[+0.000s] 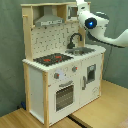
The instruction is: Play with the kitchen
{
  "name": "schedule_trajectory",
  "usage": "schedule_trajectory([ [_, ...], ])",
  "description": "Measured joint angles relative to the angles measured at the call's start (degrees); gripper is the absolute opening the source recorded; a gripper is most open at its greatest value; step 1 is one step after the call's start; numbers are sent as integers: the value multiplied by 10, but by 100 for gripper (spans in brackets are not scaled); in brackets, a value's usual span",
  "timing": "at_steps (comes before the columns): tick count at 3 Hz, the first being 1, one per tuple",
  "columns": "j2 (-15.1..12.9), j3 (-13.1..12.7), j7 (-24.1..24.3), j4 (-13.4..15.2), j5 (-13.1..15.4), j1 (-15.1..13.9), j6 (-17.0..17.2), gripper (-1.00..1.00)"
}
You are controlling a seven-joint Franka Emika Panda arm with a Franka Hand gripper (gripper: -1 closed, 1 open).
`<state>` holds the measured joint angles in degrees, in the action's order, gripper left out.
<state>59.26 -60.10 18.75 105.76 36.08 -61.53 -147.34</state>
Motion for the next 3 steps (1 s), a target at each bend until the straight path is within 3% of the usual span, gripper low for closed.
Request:
schedule_trajectory([
  [3,25,2,-186,-1,0,41,-8,100],
])
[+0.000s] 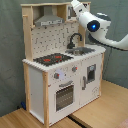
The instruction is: Play with the kitchen
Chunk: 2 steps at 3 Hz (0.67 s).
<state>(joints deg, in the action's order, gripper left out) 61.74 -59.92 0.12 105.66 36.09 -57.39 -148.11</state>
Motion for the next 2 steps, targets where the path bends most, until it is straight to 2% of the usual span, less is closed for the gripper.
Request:
schedule_trajectory([
  [2,2,1,-115,1,0,33,11,100],
])
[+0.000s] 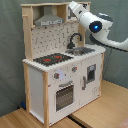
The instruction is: Play with the kitchen
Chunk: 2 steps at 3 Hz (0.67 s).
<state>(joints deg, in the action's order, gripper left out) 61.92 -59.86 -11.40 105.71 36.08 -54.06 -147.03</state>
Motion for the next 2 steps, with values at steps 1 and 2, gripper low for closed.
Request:
schedule_trajectory([
  [1,0,0,-57,0,0,14,2,100],
  [2,0,1,-127,0,0,27,2,100],
])
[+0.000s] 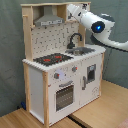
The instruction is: Play with the kitchen
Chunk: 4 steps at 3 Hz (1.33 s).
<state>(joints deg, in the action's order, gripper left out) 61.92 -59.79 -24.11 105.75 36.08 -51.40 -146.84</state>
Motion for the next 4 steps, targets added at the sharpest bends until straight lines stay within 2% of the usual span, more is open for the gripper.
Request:
schedule_trajectory([
  [2,-4,2,-119,14,0,6,-10,100],
  [4,-6,30,-219,62,-1,7,-61,100],
])
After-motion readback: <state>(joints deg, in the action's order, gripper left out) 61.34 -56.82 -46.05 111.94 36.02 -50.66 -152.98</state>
